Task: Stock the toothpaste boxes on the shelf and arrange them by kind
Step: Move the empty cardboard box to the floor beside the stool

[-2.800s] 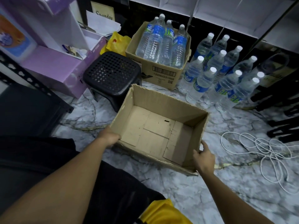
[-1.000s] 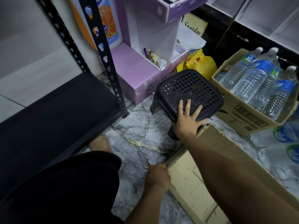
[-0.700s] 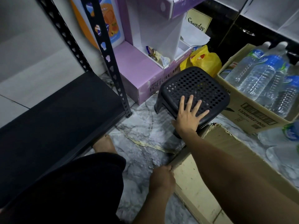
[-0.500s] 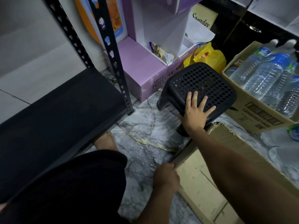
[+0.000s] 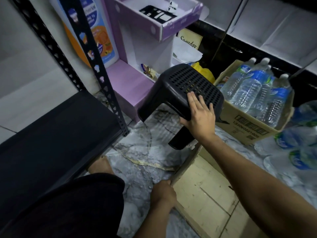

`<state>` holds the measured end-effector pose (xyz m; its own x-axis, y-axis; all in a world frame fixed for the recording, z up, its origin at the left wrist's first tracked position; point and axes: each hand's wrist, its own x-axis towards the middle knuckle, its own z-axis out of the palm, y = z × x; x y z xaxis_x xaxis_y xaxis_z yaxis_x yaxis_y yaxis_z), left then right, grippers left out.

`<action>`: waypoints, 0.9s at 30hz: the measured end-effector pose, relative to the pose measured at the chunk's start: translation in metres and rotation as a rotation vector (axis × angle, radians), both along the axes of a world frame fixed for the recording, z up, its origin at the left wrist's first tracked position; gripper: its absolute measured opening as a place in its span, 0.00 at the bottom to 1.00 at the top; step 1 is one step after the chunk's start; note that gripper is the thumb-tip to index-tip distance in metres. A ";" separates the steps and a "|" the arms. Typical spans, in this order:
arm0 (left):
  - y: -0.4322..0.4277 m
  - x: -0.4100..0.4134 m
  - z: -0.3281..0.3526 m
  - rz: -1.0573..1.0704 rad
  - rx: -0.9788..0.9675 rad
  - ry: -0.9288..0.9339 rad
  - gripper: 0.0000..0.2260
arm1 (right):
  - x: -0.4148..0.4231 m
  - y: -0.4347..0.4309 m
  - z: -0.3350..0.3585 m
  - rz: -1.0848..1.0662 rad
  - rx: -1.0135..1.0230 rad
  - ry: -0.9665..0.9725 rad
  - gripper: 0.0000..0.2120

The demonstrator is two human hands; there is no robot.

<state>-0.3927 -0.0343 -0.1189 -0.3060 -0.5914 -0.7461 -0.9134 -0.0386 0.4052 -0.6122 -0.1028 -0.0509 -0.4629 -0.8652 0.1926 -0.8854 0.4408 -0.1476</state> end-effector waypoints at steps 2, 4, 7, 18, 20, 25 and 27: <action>0.000 0.000 -0.001 0.008 0.009 -0.006 0.15 | -0.003 0.013 0.020 -0.008 -0.067 0.007 0.44; -0.003 -0.001 0.002 0.017 0.002 -0.001 0.15 | -0.007 0.031 0.042 -0.022 -0.122 0.010 0.44; -0.016 -0.006 0.009 0.011 -0.042 -0.015 0.15 | -0.011 0.062 0.078 -0.041 -0.187 0.011 0.44; -0.076 -0.010 0.062 0.299 -0.211 -0.100 0.16 | -0.030 0.206 0.184 -0.111 -0.260 0.200 0.41; -0.086 -0.006 0.063 0.371 -0.214 -0.099 0.17 | -0.032 0.238 0.188 -0.135 -0.236 0.252 0.41; -0.053 -0.014 0.028 0.538 0.270 0.036 0.17 | -0.028 0.307 0.176 -0.213 -0.174 0.289 0.41; 0.006 -0.028 0.051 0.533 0.582 -0.027 0.17 | -0.022 0.330 0.168 -0.243 -0.142 0.268 0.42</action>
<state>-0.4207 -0.0285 -0.0678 -0.0689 -0.1659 -0.9837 -0.7216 -0.6726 0.1640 -0.6338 0.2272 0.1167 -0.5680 -0.6925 0.4448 -0.7732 0.6341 0.0000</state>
